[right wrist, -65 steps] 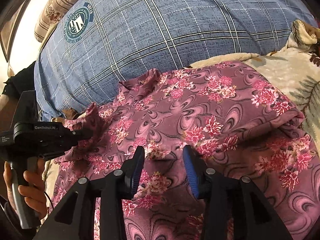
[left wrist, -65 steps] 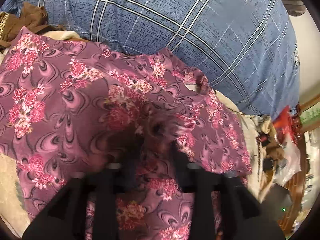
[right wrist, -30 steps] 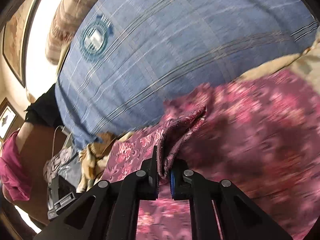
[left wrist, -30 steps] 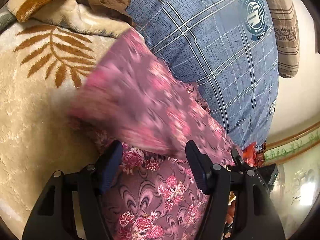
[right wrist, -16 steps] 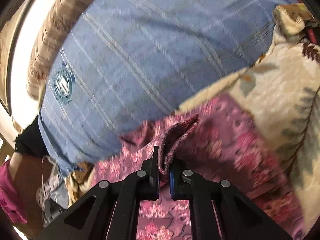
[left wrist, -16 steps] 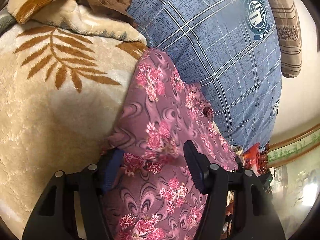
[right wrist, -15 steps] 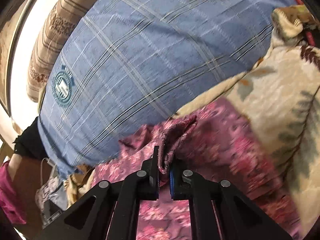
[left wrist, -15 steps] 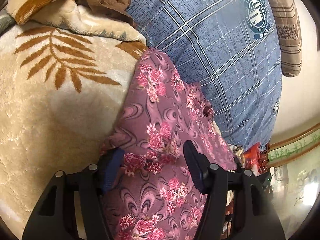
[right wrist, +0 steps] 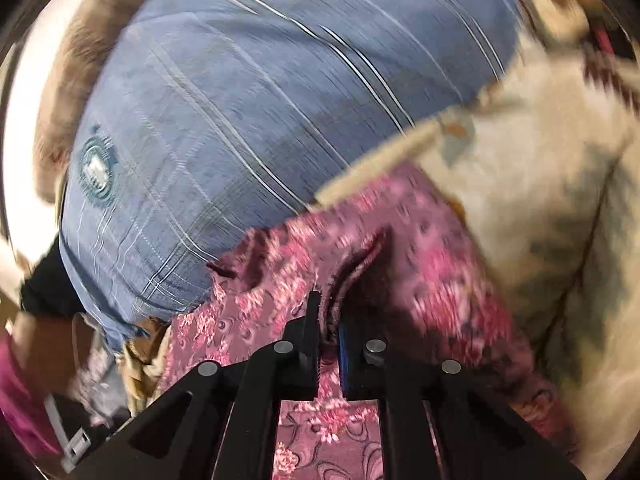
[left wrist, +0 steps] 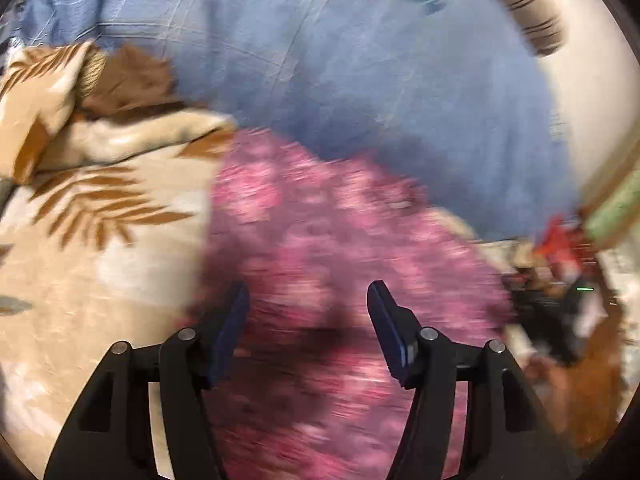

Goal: Fold small clothes

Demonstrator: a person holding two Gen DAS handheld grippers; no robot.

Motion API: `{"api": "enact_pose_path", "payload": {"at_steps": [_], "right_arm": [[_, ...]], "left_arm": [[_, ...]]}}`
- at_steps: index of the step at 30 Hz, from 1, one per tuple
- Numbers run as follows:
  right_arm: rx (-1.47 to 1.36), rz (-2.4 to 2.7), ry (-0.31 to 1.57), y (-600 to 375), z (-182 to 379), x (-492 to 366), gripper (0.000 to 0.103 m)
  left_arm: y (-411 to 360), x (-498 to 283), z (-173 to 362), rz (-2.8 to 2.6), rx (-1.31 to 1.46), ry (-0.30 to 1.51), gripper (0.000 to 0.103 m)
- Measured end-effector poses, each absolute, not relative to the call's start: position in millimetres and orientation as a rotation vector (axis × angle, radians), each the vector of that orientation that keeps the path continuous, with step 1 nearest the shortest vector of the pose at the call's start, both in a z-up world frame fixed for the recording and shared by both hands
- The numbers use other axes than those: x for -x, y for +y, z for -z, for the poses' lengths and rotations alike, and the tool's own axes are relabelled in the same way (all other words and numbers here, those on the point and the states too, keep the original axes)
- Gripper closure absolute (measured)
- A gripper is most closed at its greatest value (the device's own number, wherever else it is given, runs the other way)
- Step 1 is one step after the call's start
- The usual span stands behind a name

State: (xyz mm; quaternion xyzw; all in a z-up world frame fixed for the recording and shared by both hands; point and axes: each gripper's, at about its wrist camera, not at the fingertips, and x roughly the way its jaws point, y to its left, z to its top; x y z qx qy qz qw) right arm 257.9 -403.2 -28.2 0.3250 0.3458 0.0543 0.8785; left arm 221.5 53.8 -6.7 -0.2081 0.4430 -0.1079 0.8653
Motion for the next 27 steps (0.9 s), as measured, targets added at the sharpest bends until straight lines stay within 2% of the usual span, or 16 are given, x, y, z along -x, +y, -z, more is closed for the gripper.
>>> {"api": "enact_pose_path", "payload": {"at_steps": [1,2,4,5,6,7,8,9,12,14,17,21,25,27], "right_arm": [[-0.653,-0.094,0.742,-402,31,-259,0.097],[-0.615,-0.066,0.793,-399,37,-263,0.097],[-0.542,-0.032,0.911,-393,51,-270,0.097],[-0.524,-0.021,0.874,-393,42,-262,0.094],[-0.514,-0.01,0.858,-392,35,-258,0.088],[-0.515,-0.018,0.821,-392,27,-251,0.088],[-0.532,-0.052,0.777,-392,21,-243,0.088],[-0.54,-0.076,0.762,-391,19,-238,0.088],[-0.468,-0.042,0.92,-383,44,-240,0.089],[-0.469,-0.052,0.877,-385,48,-234,0.091],[-0.561,-0.042,0.919,-390,44,-224,0.09],[-0.524,-0.079,0.962,-389,34,-194,0.085],[-0.463,-0.101,0.963,-398,22,-143,0.071],[-0.412,-0.098,0.956,-406,16,-114,0.068]], "left_arm": [[54,-230,20,0.205,0.432,0.99,0.045],[54,-233,28,0.197,0.429,1.017,0.053],[50,-229,19,0.197,0.378,0.997,0.053],[48,-227,13,0.22,0.373,0.987,0.053],[48,-223,10,0.241,0.374,0.968,0.049],[46,-221,8,0.249,0.37,0.958,0.046],[42,-221,8,0.25,0.356,0.958,0.036],[35,-221,13,0.243,0.315,0.977,0.033],[15,-222,26,0.196,0.179,1.018,0.034],[4,-217,22,0.175,0.104,1.022,0.033],[6,-204,19,0.222,0.138,1.076,0.033],[27,-170,3,0.242,0.163,1.098,0.033],[47,-129,-5,0.234,0.132,1.119,0.033],[61,-106,-3,0.245,0.155,1.143,0.033]]}}
